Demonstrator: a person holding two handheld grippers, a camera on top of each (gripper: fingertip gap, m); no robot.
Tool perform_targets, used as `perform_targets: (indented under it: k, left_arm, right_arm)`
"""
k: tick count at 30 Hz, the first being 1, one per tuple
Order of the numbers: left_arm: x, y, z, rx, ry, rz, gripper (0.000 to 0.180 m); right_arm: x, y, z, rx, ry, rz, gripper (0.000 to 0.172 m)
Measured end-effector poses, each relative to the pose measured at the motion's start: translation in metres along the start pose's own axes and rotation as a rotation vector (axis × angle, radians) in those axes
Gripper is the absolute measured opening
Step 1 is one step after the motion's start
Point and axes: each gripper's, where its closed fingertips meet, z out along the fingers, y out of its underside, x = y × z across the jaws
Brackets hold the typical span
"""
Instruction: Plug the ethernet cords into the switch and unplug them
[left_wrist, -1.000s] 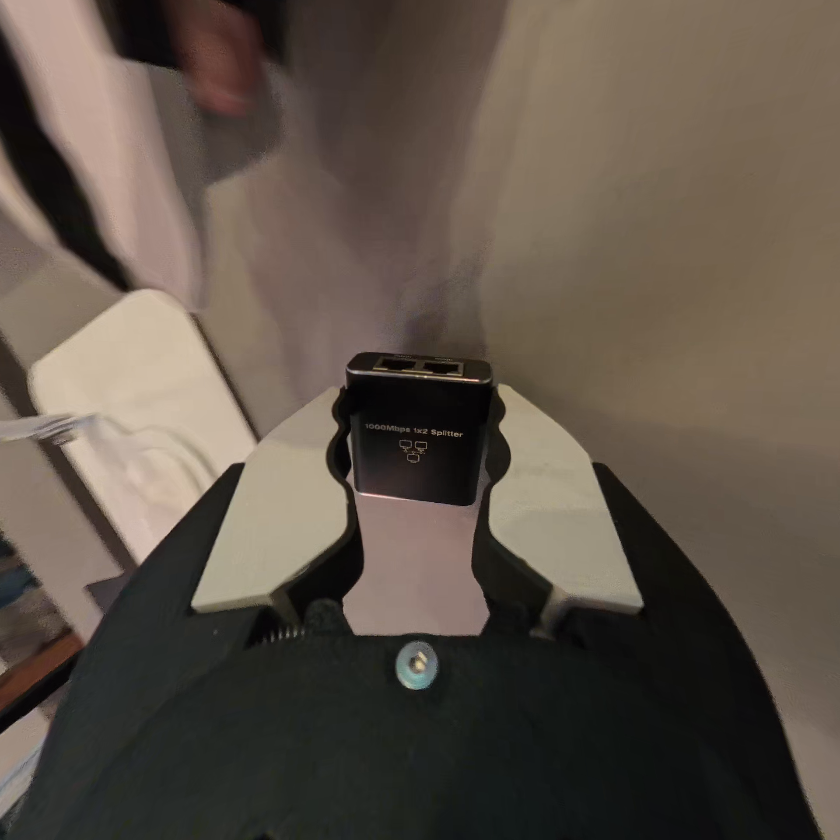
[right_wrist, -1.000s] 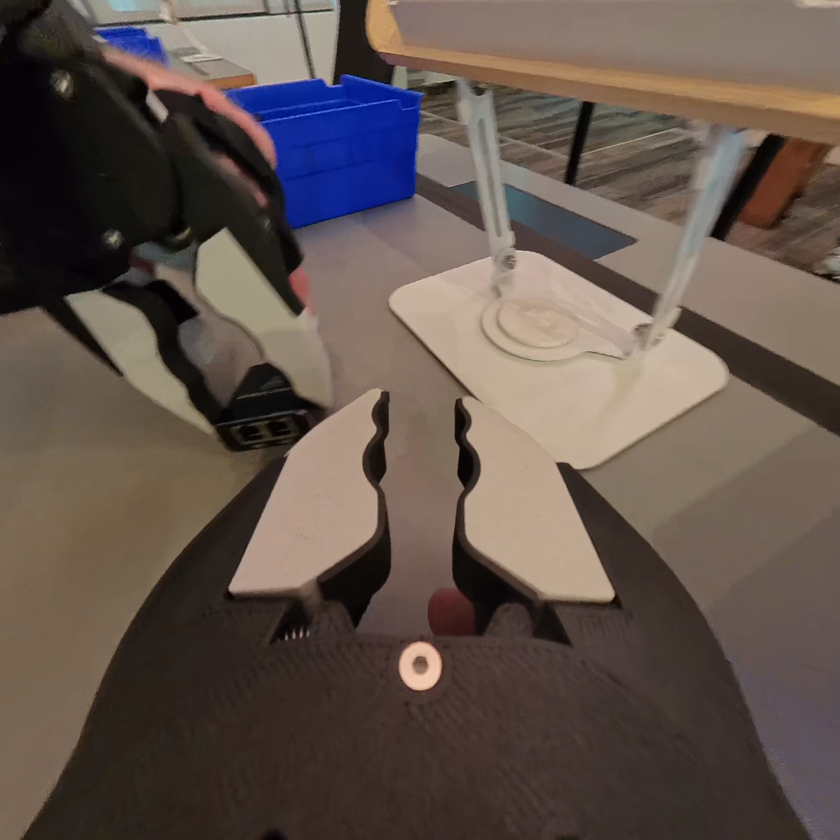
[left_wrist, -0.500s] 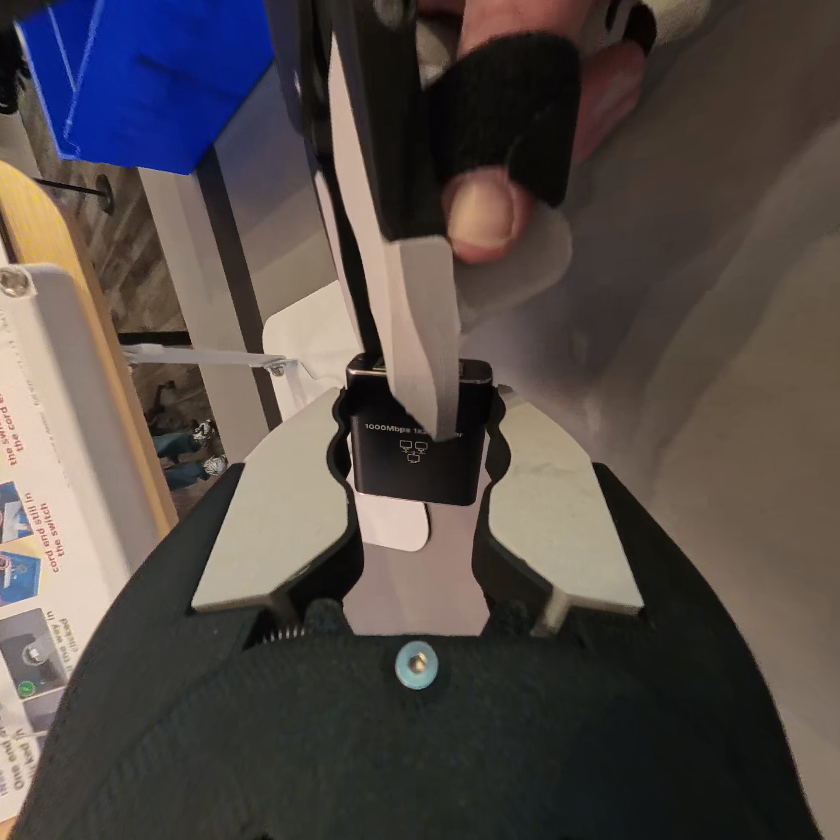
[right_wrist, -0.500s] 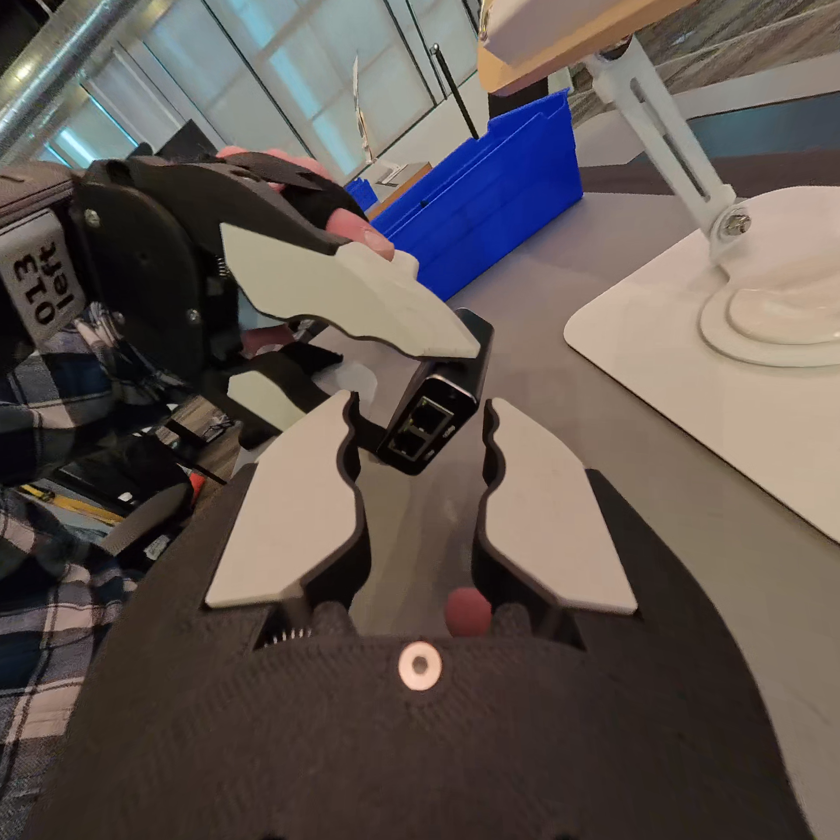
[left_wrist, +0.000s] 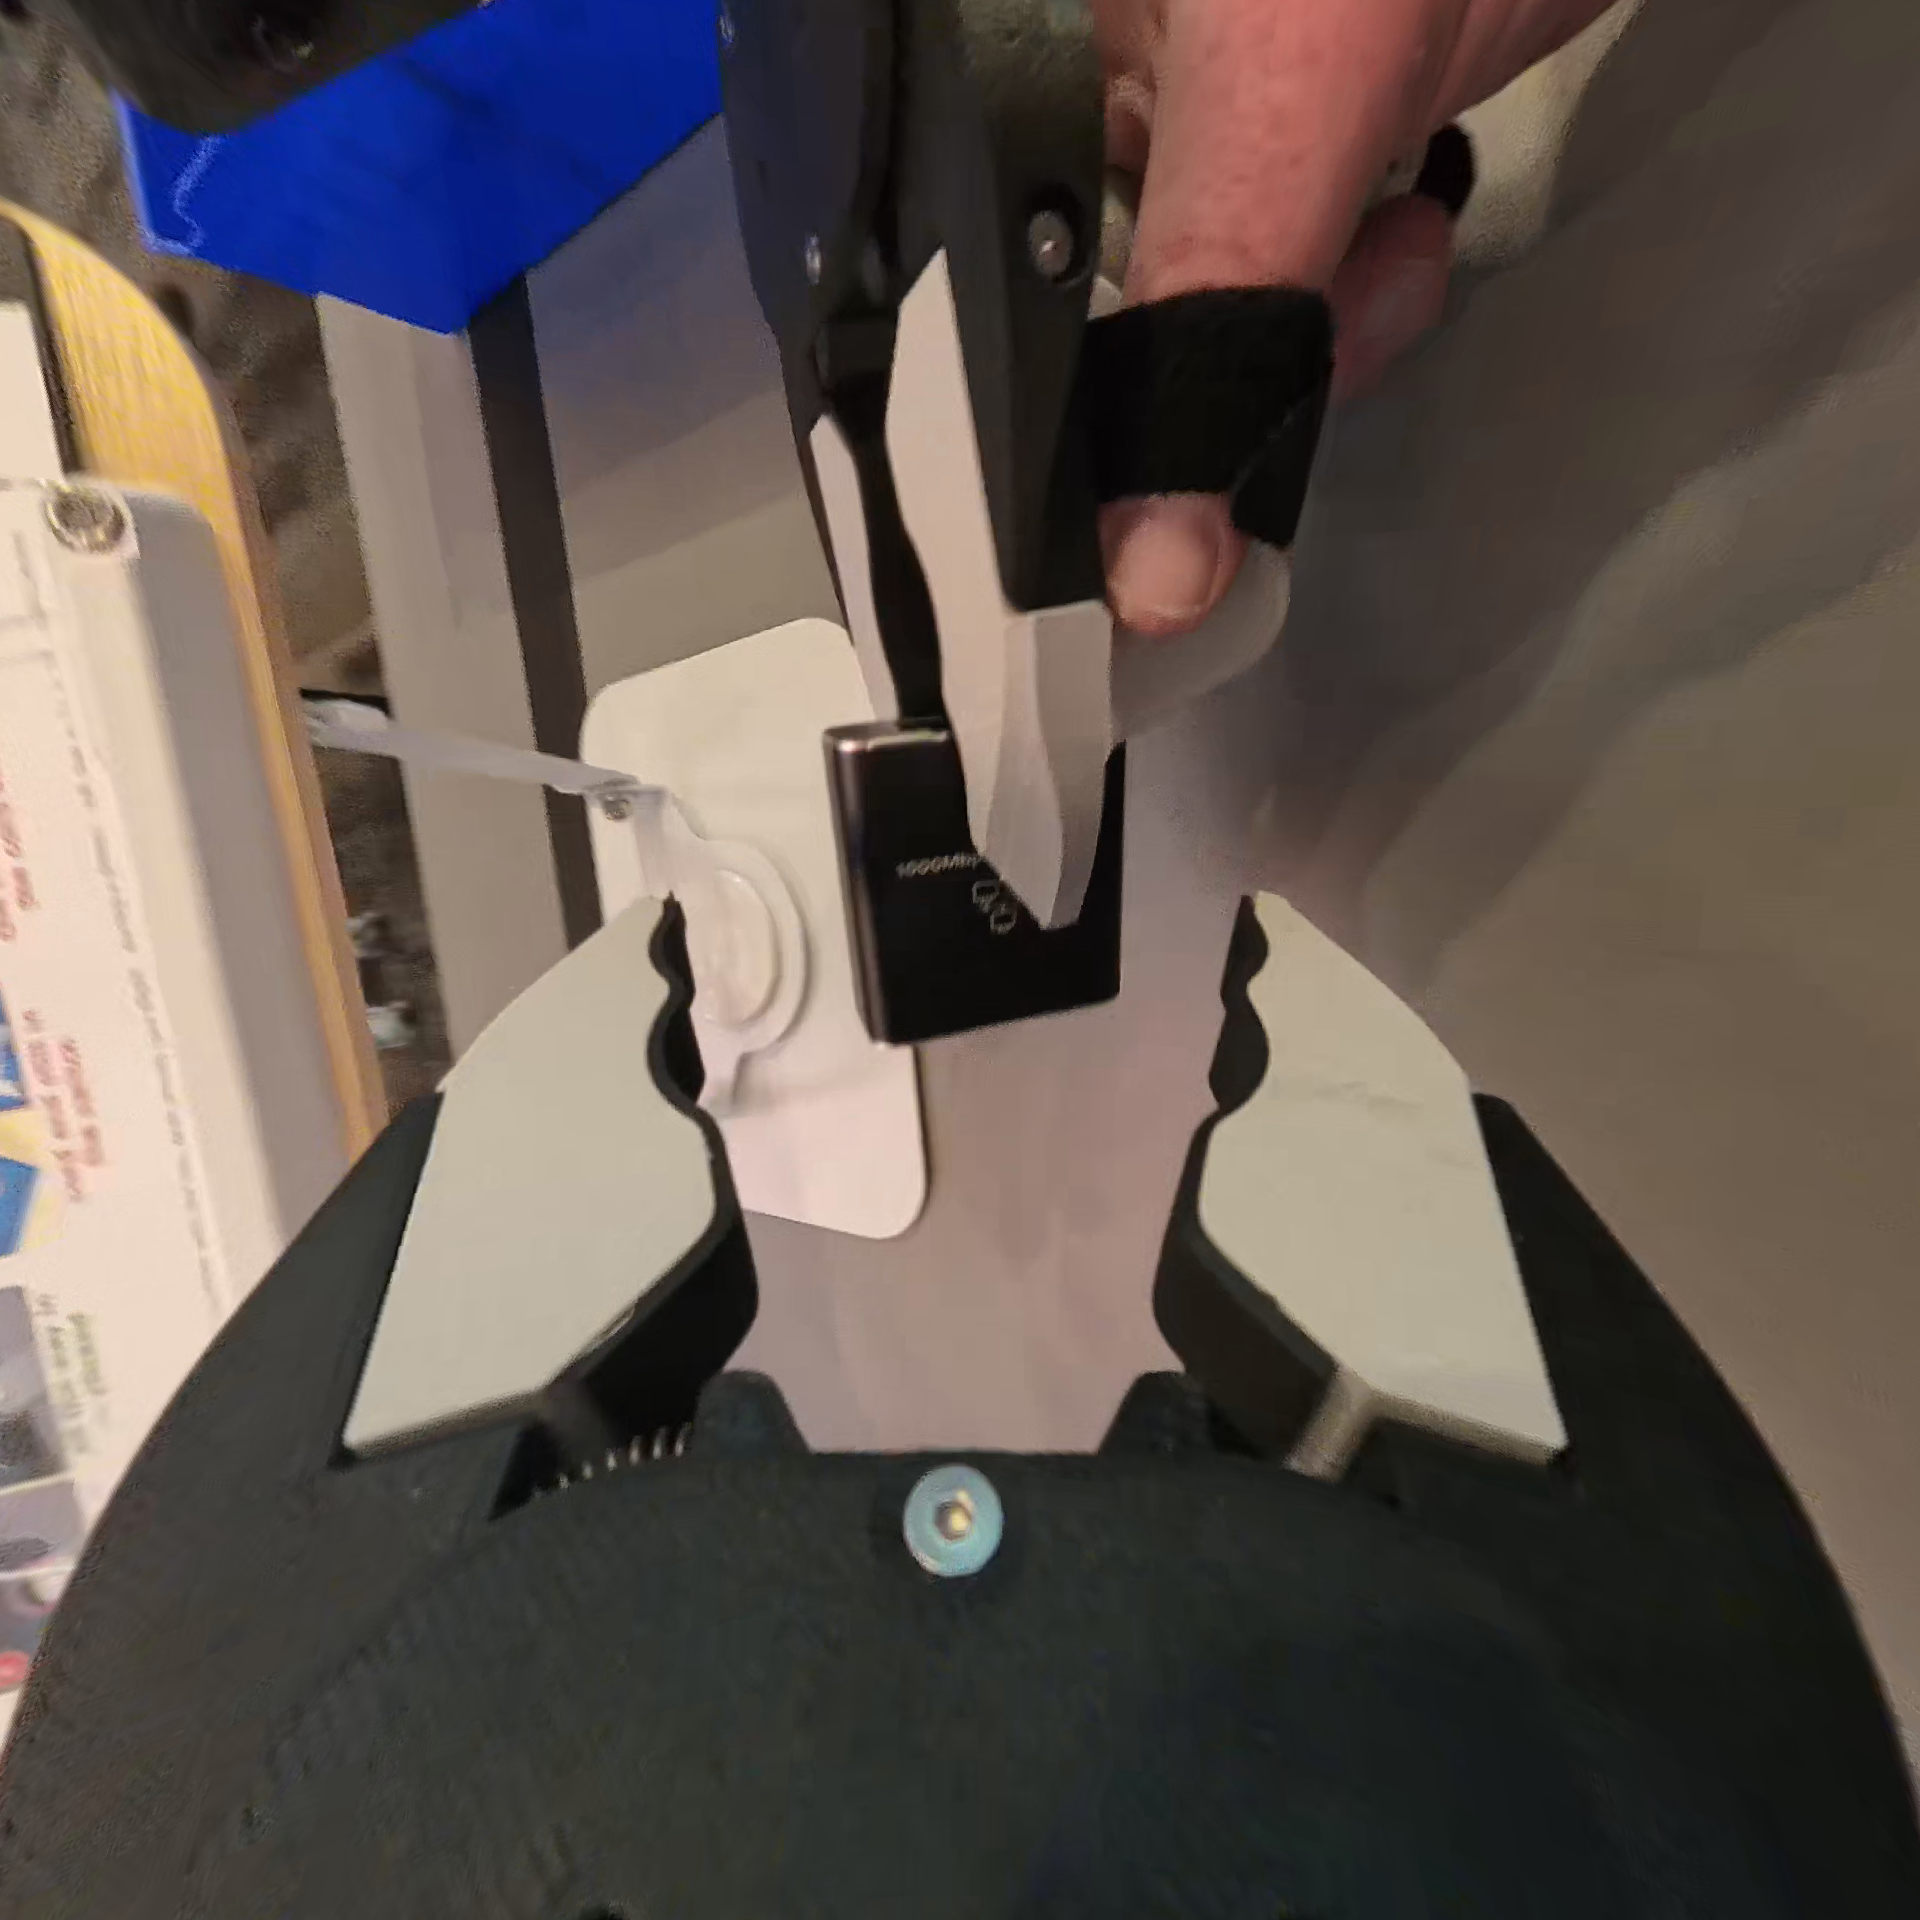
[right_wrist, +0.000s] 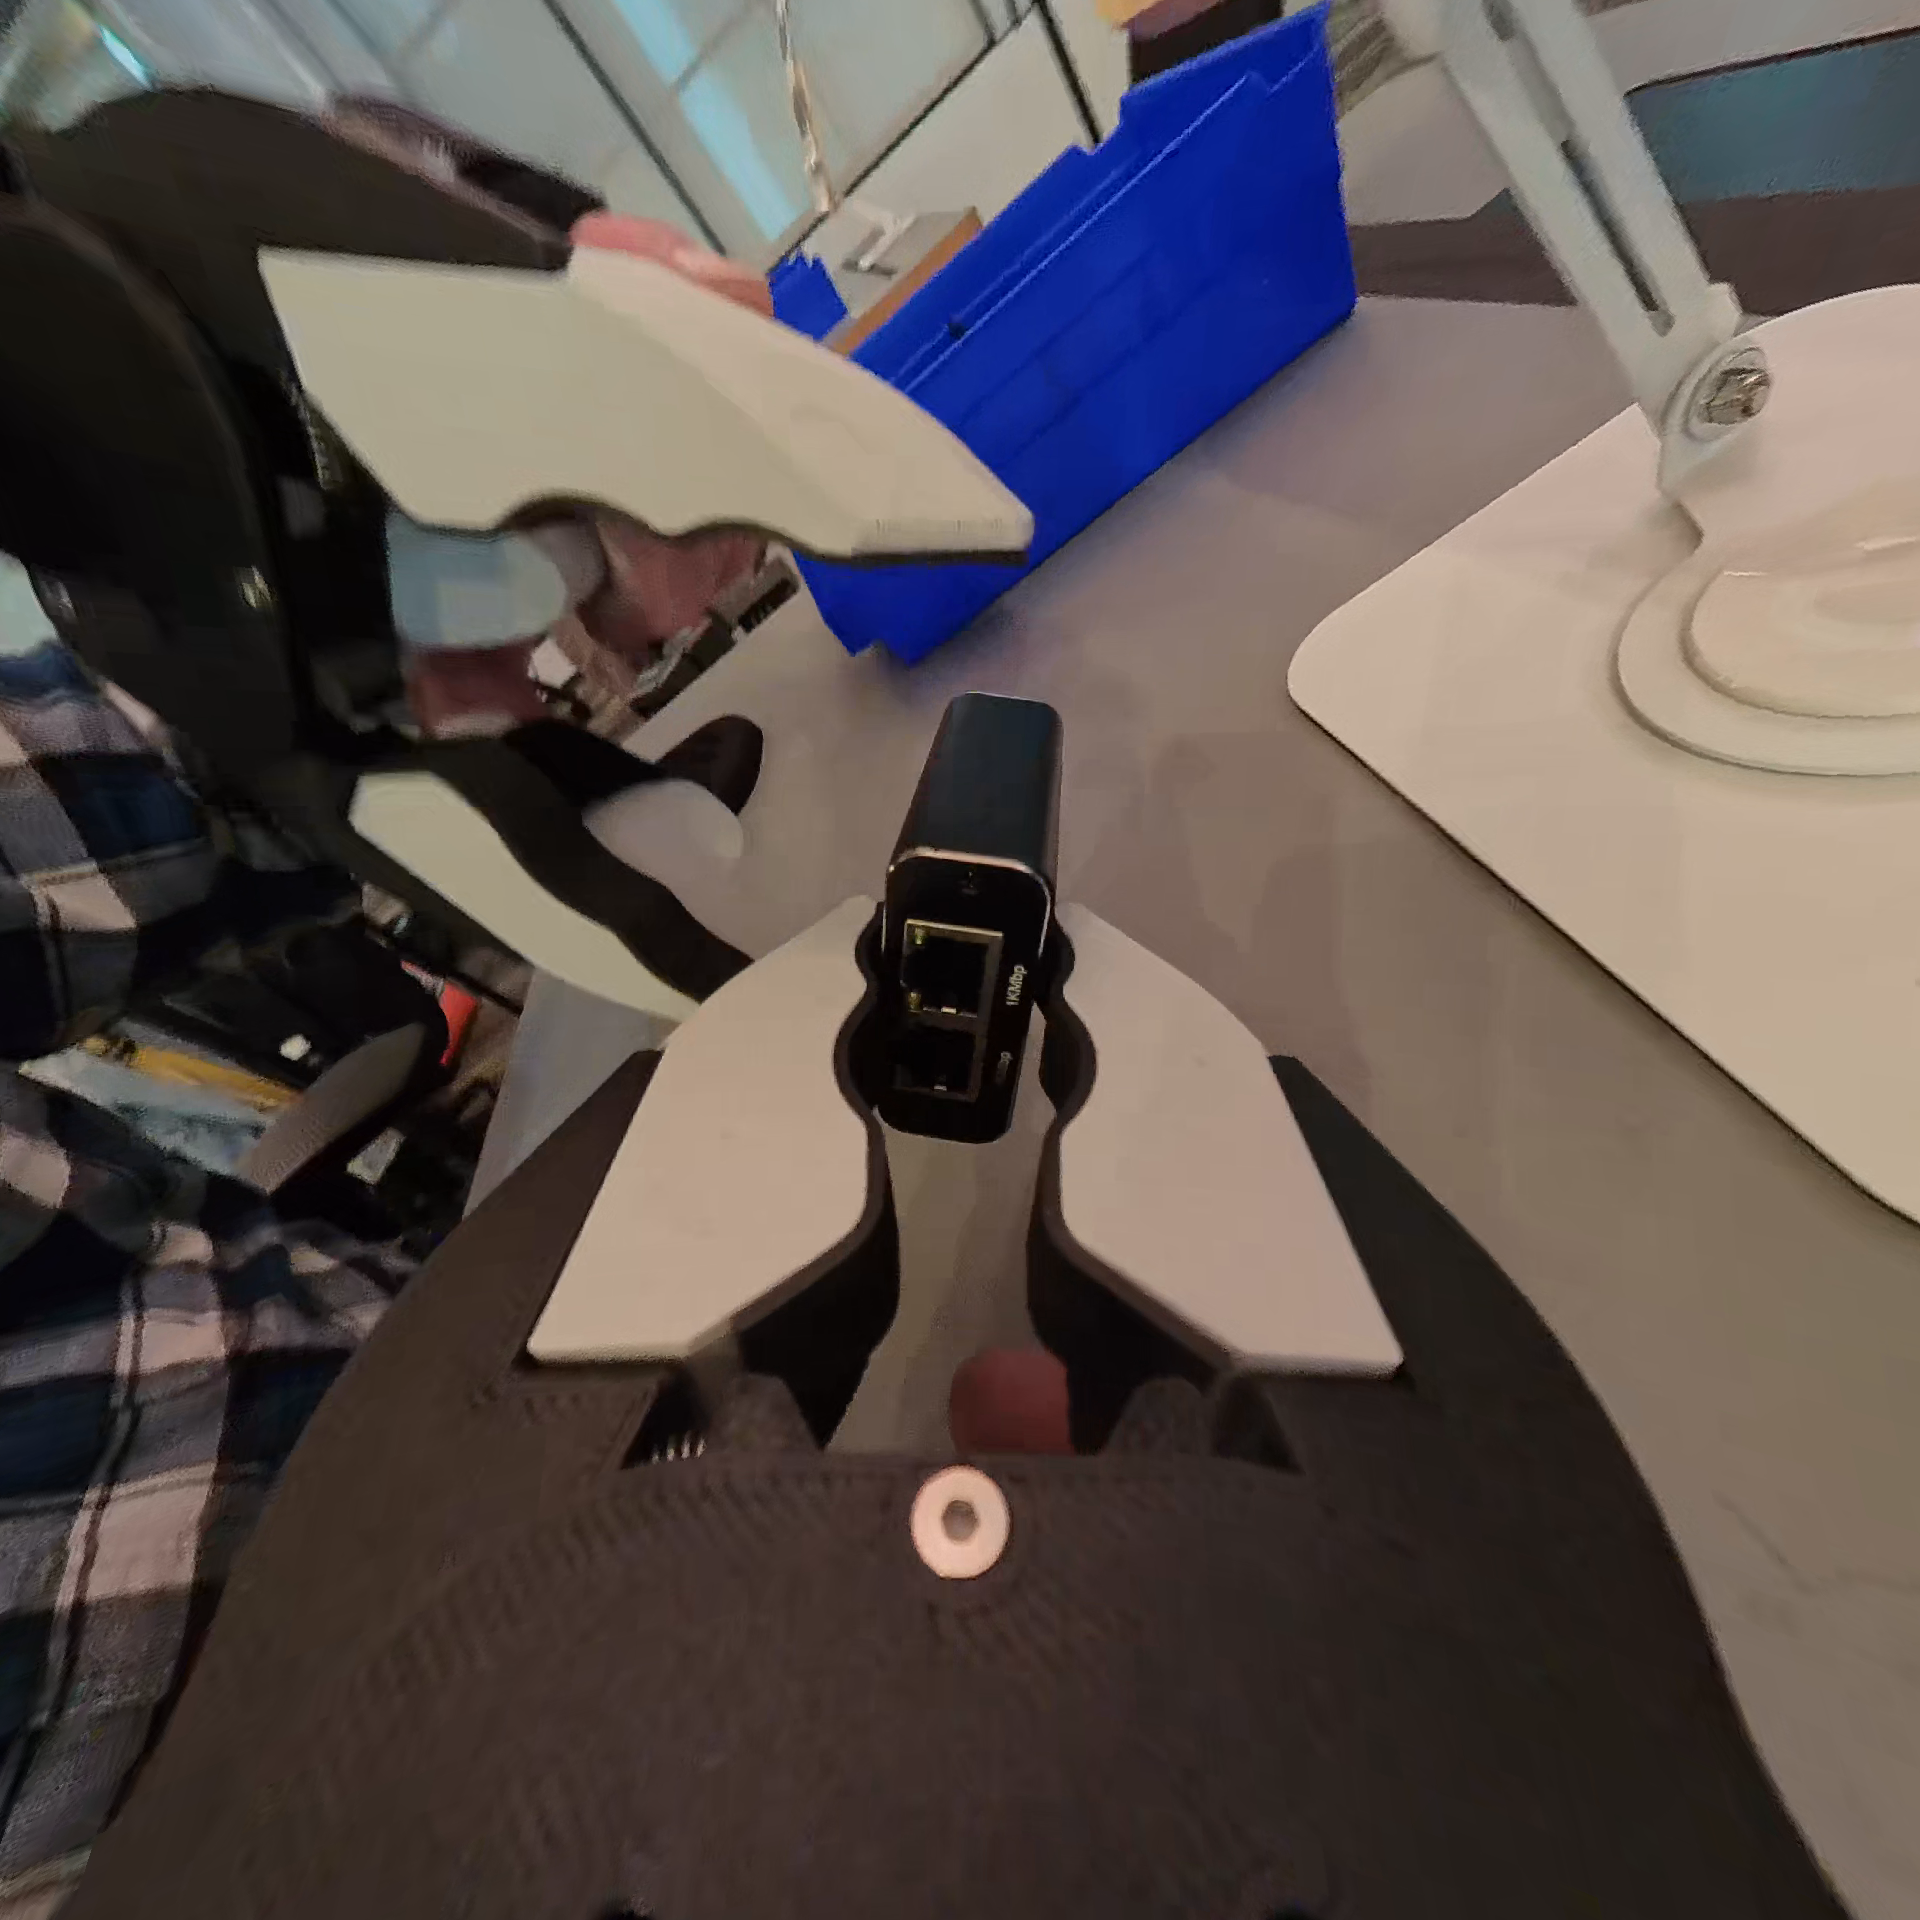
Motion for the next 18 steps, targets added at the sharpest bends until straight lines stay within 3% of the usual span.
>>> perform_targets:
  k: [1, 10, 13, 18]
  left_arm:
    - [-0.001, 0.002, -0.005, 0.008, 0.028, -0.039, 0.095]
    - [0.029, 0.010, -0.004, 0.097, 0.357, -0.247, 0.057]
    - [0.044, 0.004, -0.002, 0.155, 0.453, -0.305, 0.034]
    - [0.051, 0.001, 0.000, 0.228, 0.468, -0.405, 0.029]
  right_arm:
    - [-0.001, 0.002, -0.001, -0.029, -0.016, -0.016, 0.025]
    - [-0.023, 0.026, -0.003, -0.375, -0.124, -0.281, 0.025]
    - [-0.028, 0.031, -0.005, -0.450, -0.152, -0.318, 0.025]
    - [-0.028, 0.038, -0.008, -0.521, -0.158, -0.363, 0.025]
